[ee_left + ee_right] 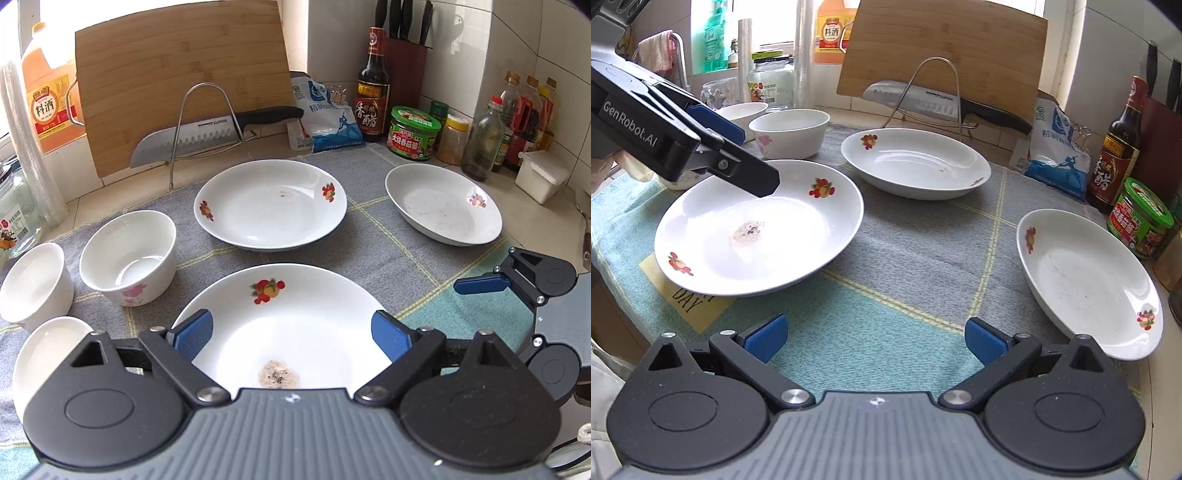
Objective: Organize plates and bowls
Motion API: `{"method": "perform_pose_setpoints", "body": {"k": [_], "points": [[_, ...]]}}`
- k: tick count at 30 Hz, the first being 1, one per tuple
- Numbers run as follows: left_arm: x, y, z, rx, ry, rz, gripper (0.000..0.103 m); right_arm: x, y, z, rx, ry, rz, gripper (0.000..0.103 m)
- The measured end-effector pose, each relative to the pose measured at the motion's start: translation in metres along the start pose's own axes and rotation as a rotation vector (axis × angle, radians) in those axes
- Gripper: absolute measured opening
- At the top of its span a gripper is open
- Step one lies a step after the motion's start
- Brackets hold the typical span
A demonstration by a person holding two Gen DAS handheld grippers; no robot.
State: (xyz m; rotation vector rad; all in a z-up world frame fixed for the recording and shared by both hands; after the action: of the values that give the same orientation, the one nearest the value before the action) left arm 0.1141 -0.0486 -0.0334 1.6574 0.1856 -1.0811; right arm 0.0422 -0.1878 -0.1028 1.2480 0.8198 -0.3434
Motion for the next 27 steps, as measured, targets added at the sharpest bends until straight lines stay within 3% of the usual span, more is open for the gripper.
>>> {"method": "perform_pose_setpoints", "body": {"k": [19, 27], "points": [[-0.009, -0.008, -0.027, -0.07, 0.089, -0.024, 0.092, 0.024, 0.013, -0.053, -0.12, 0.166, -0.02, 0.103], [-0.01, -0.01, -0.034, -0.062, 0.074, -0.06, 0.092, 0.034, 0.017, -0.065, -0.122, 0.208, 0.007, 0.103]]}}
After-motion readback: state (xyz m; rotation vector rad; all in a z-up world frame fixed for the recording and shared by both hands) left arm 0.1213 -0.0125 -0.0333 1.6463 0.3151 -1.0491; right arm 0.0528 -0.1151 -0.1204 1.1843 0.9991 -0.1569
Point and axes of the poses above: each gripper's, at about its wrist camera, not at the fingertips, and x roughly the way its jaws point, z to its right, y to its top, the point moved 4 cm from there along x, roughly the way its jaws point, and after that the axes turned 1 degree about -x, right-handed, at the moved point
